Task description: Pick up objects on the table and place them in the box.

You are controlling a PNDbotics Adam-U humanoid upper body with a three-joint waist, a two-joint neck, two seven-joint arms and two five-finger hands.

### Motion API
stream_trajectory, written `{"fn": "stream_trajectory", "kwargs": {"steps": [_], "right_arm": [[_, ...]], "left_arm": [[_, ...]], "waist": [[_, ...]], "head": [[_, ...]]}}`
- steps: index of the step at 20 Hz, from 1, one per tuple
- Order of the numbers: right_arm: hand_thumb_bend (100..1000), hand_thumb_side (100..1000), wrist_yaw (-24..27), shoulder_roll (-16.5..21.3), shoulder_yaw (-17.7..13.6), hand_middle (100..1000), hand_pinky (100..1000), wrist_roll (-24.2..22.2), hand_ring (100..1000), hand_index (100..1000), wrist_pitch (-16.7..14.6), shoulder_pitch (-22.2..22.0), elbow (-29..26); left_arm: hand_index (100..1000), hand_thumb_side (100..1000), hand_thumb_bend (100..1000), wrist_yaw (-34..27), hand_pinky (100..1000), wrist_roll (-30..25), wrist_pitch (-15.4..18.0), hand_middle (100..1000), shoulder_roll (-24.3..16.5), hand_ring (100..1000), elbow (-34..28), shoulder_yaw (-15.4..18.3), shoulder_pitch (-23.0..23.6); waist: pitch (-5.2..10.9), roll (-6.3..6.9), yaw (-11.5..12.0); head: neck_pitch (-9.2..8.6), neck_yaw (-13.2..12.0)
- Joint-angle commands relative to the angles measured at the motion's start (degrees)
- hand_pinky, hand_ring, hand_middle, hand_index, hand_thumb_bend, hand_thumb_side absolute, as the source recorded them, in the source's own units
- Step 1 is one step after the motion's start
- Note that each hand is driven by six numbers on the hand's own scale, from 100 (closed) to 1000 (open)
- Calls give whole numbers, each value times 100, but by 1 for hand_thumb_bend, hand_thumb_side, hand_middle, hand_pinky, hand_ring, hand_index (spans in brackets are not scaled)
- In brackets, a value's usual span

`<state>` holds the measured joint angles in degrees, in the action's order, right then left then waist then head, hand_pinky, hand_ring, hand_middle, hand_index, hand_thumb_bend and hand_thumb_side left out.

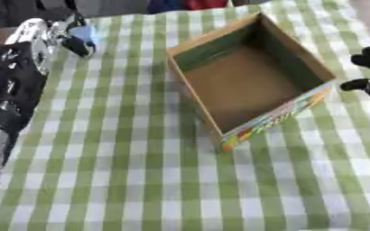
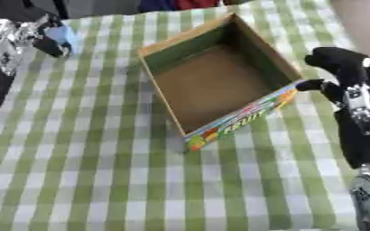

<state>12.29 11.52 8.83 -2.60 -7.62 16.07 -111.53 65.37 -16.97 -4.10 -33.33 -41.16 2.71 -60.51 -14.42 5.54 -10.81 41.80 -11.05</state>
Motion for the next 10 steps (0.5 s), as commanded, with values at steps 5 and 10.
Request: {"fn": "stream_trajectory", "kwargs": {"steps": [5, 10], "right_arm": [[100, 557, 22, 68, -36, 732, 605, 3, 802, 723, 2, 10, -44], [100, 555, 56, 85, -36, 732, 606, -8, 802, 723, 3, 6, -56]], "left_arm": [[718, 257, 144, -431, 681, -119, 741, 561, -229, 575, -1513, -533, -137], [726, 275, 152, -911, 690, -532, 1332, 575, -18, 587, -2524, -1232, -125]], "waist": [[275, -25, 71], [366, -46, 65]], "head": [[23, 62], [29, 71]]}}
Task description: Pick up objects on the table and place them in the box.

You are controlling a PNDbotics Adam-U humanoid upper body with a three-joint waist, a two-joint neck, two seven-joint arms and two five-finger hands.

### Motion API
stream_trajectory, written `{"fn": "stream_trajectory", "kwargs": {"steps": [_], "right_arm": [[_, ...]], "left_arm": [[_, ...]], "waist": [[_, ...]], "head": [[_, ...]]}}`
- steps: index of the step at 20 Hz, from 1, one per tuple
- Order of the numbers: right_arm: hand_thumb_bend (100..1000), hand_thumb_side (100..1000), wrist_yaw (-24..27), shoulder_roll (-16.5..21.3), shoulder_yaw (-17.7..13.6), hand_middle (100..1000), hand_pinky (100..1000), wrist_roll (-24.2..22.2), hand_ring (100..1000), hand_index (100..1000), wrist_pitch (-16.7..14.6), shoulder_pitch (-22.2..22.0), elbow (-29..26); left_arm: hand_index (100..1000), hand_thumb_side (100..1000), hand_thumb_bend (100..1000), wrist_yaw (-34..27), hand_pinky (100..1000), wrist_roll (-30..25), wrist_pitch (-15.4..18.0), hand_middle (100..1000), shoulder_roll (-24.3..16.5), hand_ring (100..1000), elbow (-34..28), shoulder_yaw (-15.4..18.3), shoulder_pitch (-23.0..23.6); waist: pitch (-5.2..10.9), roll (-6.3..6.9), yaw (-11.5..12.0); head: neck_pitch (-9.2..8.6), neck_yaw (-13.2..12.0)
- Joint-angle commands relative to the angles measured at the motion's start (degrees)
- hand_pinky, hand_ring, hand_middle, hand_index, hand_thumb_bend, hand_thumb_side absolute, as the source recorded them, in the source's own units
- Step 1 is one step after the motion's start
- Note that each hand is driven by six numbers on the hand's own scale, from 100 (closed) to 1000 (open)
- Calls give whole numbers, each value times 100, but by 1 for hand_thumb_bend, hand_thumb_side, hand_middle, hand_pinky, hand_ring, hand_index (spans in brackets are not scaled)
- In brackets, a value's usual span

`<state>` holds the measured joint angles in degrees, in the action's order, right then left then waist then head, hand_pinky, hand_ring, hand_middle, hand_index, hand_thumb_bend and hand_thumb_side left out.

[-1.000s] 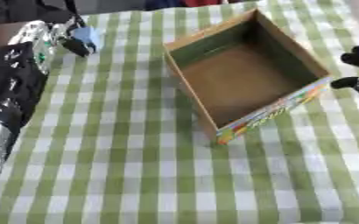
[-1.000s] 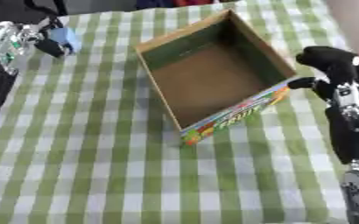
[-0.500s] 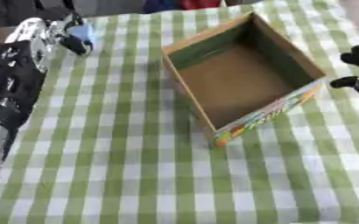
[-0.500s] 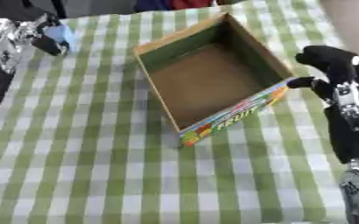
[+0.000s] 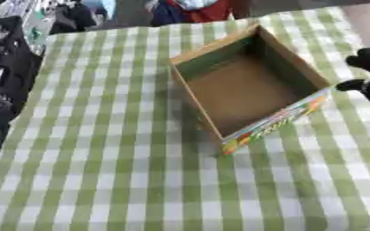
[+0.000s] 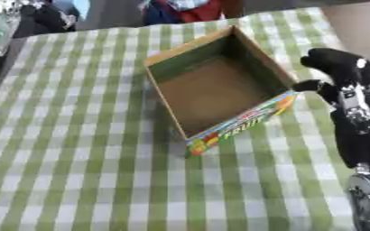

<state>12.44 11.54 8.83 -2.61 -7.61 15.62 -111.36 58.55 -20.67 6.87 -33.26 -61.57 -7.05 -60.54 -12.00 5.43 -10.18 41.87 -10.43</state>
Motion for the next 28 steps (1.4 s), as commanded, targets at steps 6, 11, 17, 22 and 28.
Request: {"fn": "stream_trajectory", "kwargs": {"steps": [6, 11, 17, 22, 28], "right_arm": [[100, 554, 81, 81, -15, 733, 607, -43, 802, 724, 10, 70, -93], [100, 554, 102, 69, -1, 733, 607, -61, 803, 724, 18, 106, -103], [100, 554, 116, 55, 13, 734, 608, -87, 803, 724, 24, 154, -111], [100, 554, 120, 49, 9, 734, 608, -93, 804, 724, 26, 169, -114], [100, 554, 123, 52, -10, 734, 610, -83, 804, 725, 24, 152, -109]], "left_arm": [[730, 295, 141, -616, 695, -619, 636, 585, 637, 595, -986, -959, -146], [743, 312, 143, -657, 699, -749, 811, 598, 1149, 606, -1007, -1287, -80], [770, 316, 154, -418, 709, -728, 1015, 622, 1526, 624, -746, -1479, 56], [806, 335, 188, -259, 720, -636, 1187, 645, 1621, 637, -593, -1580, 181], [909, 652, 714, -114, 799, -235, 1190, 819, 1372, 778, -990, -1545, 276]], "waist": [[162, -58, -44], [135, -54, -117], [93, -41, -184], [73, -38, -204], [109, -40, -139]], "head": [[21, -48], [15, -85], [-11, -114], [-25, -118], [-21, -82]]}}
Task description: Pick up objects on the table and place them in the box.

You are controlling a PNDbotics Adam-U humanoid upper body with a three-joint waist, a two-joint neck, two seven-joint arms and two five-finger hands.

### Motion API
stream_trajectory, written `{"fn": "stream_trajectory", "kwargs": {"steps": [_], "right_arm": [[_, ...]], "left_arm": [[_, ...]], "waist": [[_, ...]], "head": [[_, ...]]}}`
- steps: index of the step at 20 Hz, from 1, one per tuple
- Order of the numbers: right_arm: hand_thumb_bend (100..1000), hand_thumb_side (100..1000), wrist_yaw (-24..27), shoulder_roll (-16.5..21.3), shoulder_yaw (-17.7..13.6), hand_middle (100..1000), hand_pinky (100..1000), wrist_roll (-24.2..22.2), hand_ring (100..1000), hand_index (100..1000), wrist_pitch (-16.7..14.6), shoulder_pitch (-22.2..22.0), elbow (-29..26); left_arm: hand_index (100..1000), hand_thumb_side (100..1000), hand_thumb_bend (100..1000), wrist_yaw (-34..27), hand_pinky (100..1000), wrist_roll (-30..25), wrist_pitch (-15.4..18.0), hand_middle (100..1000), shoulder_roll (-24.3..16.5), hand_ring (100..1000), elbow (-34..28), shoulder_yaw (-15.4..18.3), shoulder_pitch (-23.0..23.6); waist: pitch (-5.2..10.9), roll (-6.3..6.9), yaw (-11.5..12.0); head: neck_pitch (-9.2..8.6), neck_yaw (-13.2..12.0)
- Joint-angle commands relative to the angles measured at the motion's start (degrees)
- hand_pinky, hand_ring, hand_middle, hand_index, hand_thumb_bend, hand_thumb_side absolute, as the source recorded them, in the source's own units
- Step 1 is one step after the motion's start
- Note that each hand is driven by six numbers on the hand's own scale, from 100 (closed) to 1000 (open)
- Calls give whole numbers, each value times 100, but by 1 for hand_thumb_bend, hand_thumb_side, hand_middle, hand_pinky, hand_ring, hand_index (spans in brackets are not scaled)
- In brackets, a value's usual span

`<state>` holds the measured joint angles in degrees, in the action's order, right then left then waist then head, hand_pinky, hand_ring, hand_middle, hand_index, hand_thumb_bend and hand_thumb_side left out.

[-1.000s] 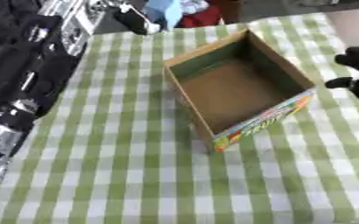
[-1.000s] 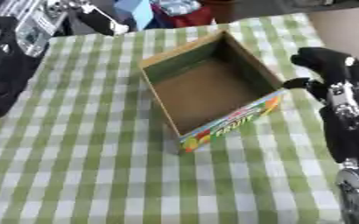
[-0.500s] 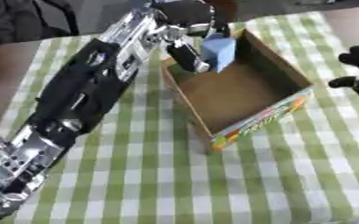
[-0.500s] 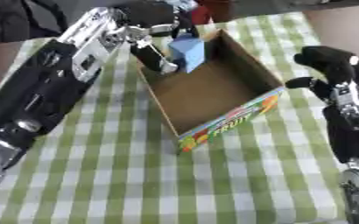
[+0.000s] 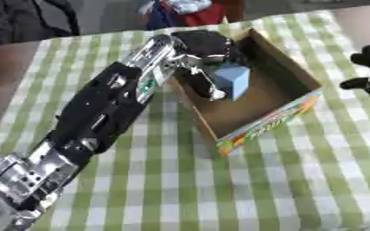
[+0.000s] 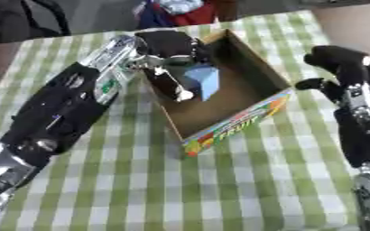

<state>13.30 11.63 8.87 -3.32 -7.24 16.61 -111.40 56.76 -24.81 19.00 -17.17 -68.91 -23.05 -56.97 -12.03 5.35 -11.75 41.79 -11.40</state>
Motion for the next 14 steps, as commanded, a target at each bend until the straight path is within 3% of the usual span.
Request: {"fn": "stream_trajectory", "kwargs": {"steps": [1, 4, 6, 7, 8, 9, 14], "right_arm": [[100, 554, 35, 44, -20, 734, 610, -9, 804, 725, -14, 43, -102], [100, 554, 31, 49, -30, 735, 610, -4, 804, 725, -18, 23, -97], [100, 554, 29, 50, -42, 735, 611, 5, 805, 725, -21, 8, -93], [100, 554, 29, 50, -48, 735, 611, 9, 805, 725, -23, 1, -91], [100, 554, 28, 51, -54, 735, 611, 14, 805, 725, -24, -6, -90], [100, 554, 26, 51, -60, 735, 611, 19, 805, 725, -26, -12, -88], [100, 553, 17, 61, -100, 735, 612, 51, 805, 726, -37, -53, -80]], "left_arm": [[912, 676, 753, 62, 805, 258, -48, 832, -305, 786, -366, 82, -72], [916, 701, 760, 22, 809, 438, -143, 843, -528, 791, -752, 158, -26], [907, 717, 643, -194, 800, 567, -246, 824, -684, 772, -1080, 285, 56], [892, 778, 485, -360, 790, 671, -346, 804, -768, 753, -1281, 386, 121], [882, 726, 538, -591, 782, 819, -482, 791, -858, 741, -1513, 515, 209], [861, 732, 430, -863, 768, 963, -638, 767, -942, 716, -1743, 633, 304], [821, 709, 270, -3064, 732, 2032, -1552, 704, -1367, 653, -3231, 1397, 1081]], "waist": [[122, -34, 36], [150, -40, 80], [168, -48, 114], [177, -55, 134], [185, -63, 157], [192, -71, 179], [235, -117, 352]], "head": [[-9, 24], [7, 53], [19, 68], [26, 80], [36, 92], [46, 101], [116, 158]]}}
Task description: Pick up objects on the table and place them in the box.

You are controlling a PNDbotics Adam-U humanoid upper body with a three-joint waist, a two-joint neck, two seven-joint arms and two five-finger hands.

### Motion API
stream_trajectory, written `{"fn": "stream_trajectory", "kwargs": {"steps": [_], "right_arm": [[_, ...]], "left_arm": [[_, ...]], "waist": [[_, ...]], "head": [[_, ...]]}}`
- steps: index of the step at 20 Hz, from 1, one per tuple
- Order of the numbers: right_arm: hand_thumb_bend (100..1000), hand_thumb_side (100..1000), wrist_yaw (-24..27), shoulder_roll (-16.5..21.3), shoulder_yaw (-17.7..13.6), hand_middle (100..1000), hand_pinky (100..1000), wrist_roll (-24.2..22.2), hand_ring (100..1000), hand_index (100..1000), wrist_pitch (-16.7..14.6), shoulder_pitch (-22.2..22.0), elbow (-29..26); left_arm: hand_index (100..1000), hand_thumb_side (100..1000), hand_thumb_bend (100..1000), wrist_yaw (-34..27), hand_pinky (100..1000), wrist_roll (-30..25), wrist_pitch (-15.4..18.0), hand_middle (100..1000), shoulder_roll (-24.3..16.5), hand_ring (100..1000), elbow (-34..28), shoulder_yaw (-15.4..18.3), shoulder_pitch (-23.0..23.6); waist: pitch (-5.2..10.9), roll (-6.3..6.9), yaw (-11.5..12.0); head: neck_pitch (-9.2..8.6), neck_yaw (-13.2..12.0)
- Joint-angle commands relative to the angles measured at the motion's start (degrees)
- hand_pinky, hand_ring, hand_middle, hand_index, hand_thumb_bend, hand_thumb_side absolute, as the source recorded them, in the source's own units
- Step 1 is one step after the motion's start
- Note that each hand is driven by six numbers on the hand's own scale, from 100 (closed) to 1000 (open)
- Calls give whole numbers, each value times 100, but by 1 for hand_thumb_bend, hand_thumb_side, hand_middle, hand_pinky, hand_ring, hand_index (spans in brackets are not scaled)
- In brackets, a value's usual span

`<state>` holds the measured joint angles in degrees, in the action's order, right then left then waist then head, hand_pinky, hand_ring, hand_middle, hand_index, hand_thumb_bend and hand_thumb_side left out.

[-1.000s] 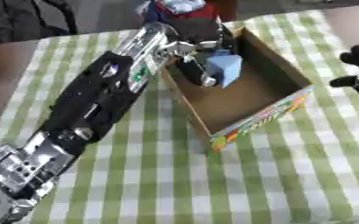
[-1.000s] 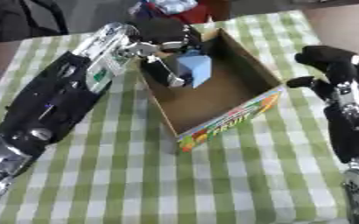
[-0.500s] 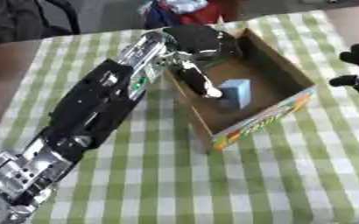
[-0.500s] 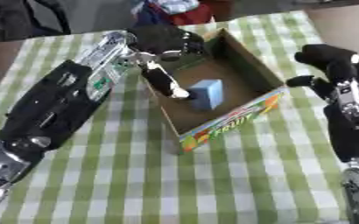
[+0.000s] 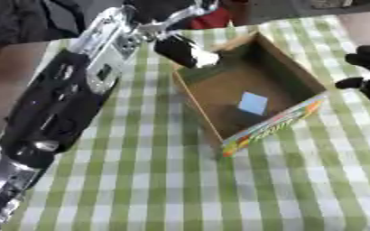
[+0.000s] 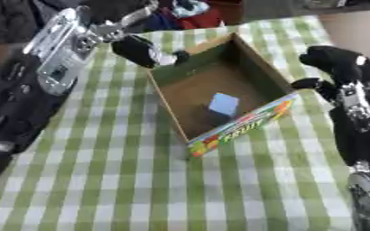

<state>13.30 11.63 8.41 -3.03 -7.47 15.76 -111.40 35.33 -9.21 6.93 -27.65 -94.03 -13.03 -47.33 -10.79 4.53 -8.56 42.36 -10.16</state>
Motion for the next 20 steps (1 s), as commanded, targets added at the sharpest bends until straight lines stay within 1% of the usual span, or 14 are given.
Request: {"fn": "stream_trajectory", "kwargs": {"steps": [1, 3, 4, 5, 6, 7, 10, 13, 17, 20], "right_arm": [[100, 553, 15, 65, -60, 735, 612, 27, 805, 726, -17, 24, -79], [100, 554, 9, 63, -79, 735, 613, 43, 806, 726, -20, 8, -72], [100, 553, 7, 63, -84, 735, 613, 47, 806, 726, -23, 8, -72], [100, 553, 6, 64, -86, 735, 613, 49, 806, 726, -24, 9, -73], [100, 552, 5, 66, -90, 735, 613, 51, 806, 726, -26, 5, -73], [100, 553, 3, 70, -96, 735, 613, 54, 806, 726, -27, -1, -72], [100, 554, -3, 69, -120, 735, 613, 79, 806, 726, -32, -8, -70], [100, 553, -4, 60, -119, 735, 613, 80, 806, 726, -30, -9, -64], [100, 554, 1, 62, -132, 734, 614, 88, 805, 727, -37, 3, -70], [100, 553, 3, 59, -133, 734, 614, 96, 806, 727, -35, -4, -66]], "left_arm": [[810, 707, 230, -1347, 723, 677, -462, 689, -345, 639, -1000, 526, 295], [790, 705, 174, -2219, 711, 1151, -612, 667, -195, 623, -1466, 814, 737], [784, 701, 153, -2599, 708, 1366, -635, 661, -97, 620, -1654, 930, 958], [784, 701, 153, -2880, 708, 1538, -638, 661, -31, 620, -1809, 1020, 1138], [775, 695, 120, -3090, 702, 1694, -630, 653, 62, 616, -1927, 1106, 1334], [772, 692, 106, -3243, 700, 1828, -591, 651, 160, 615, -1993, 1177, 1514], [769, 686, 100, -3461, 696, 2147, -410, 651, 441, 616, -2049, 1318, 1946], [771, 682, 100, -3489, 694, 2294, -269, 650, 668, 613, -2055, 1349, 2215], [774, 682, 100, -3504, 696, 2489, -192, 653, 947, 616, -2056, 1383, 2423], [773, 684, 100, -3494, 694, 2574, -129, 649, 1064, 613, -2056, 1407, 2490]], "waist": [[120, -41, 71], [137, -52, 177], [142, -57, 216], [146, -61, 240], [152, -71, 257], [157, -78, 277], [159, -86, 336], [170, -87, 361], [185, -89, 405], [197, -91, 410]], "head": [[74, 40], [102, 59], [109, 72], [117, 82], [139, 98], [149, 104], [165, 116], [174, 121], [175, 115], [175, 110]]}}
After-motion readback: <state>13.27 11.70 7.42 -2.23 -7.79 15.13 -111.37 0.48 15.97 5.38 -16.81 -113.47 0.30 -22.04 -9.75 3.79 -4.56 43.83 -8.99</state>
